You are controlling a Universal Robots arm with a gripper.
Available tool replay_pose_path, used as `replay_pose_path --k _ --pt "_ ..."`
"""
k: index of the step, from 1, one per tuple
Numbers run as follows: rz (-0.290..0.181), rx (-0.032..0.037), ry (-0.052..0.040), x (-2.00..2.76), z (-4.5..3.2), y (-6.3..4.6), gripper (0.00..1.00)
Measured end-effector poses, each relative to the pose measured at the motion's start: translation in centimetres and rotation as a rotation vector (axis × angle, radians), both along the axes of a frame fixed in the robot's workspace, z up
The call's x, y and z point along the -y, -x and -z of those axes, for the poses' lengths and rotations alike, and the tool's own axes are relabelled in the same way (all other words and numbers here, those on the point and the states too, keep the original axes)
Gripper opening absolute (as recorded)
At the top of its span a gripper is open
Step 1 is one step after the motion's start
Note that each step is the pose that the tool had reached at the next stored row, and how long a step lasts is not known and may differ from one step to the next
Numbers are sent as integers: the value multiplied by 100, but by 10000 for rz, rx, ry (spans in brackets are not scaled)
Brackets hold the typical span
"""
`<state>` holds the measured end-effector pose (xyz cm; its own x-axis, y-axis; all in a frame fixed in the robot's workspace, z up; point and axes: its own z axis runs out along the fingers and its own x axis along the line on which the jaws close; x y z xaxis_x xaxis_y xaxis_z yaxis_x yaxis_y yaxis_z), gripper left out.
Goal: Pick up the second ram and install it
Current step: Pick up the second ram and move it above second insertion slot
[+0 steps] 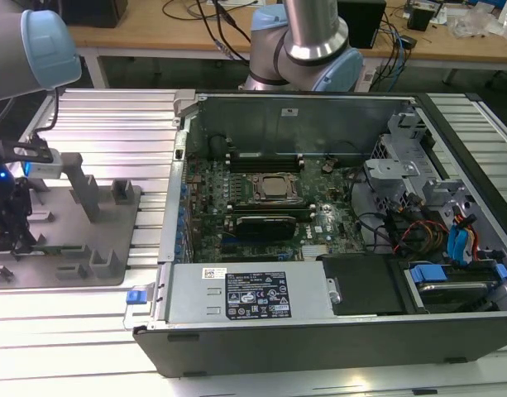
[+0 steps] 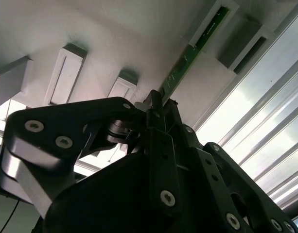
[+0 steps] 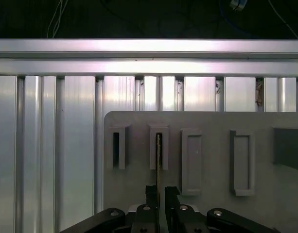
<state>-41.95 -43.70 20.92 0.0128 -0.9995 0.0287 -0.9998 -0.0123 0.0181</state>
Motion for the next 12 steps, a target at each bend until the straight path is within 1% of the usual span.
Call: replay_pose_path --k 11,12 --pt "0 0 0 0 1 -7 19" --pt "0 -1 1 0 1 -8 17"
